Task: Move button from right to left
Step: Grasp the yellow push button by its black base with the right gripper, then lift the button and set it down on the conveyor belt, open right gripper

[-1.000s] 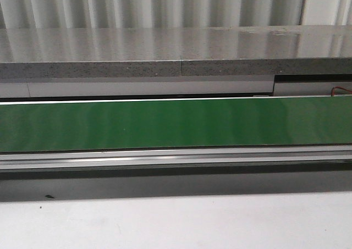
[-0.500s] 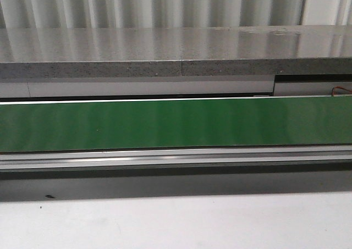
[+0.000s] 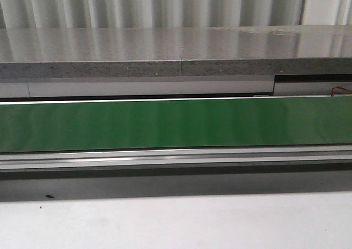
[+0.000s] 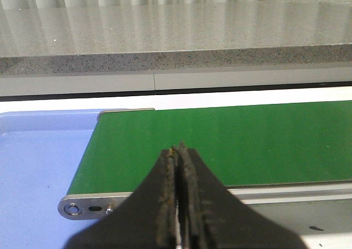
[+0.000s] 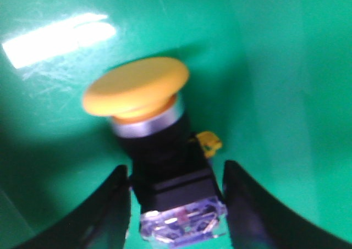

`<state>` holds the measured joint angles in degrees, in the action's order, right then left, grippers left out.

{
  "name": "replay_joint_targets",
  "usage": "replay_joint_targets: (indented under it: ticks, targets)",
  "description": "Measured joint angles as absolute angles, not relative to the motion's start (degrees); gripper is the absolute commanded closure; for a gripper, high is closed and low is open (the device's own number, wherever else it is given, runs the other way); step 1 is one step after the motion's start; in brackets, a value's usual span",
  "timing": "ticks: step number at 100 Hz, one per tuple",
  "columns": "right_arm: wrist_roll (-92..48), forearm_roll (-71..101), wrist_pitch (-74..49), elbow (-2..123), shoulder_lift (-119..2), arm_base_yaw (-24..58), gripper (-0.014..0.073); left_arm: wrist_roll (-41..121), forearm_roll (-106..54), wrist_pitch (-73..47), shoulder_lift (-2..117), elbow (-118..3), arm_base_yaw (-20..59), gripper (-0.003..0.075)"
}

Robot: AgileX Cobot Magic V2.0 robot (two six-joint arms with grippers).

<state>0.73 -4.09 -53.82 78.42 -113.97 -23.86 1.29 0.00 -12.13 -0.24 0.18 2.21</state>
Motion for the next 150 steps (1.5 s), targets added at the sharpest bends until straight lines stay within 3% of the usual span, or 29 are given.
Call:
replay_joint_targets:
  ticks: [8,43,70,93,150]
  targets:
    - [0.73,-4.09,-53.81,78.45,-113.97,-23.86,0.0421,1.29,0.0,-12.13,-0.24,0.18,2.21,0.0741]
    - [0.73,-4.22,-61.77,84.13,-109.81,-22.87,0.0421,1.29,0.0,-12.13,-0.24,0.18,2.21,0.0741]
    - [0.73,-1.68,-65.3,84.47,-97.25,-15.98,0.0421,1.29,0.0,-12.13,-0.24,0.18,2.21,0.0741]
    - [1.48,2.73,-68.62,84.11,-94.71,-9.2,0.0421,1.29,0.0,-12.13,-0.24,0.18,2.21,0.0741]
    - [6.42,3.44,-59.41,74.92,-98.59,-5.06,0.0407,1.29,0.0,-12.13,-0.24,0.18,2.21,0.0741]
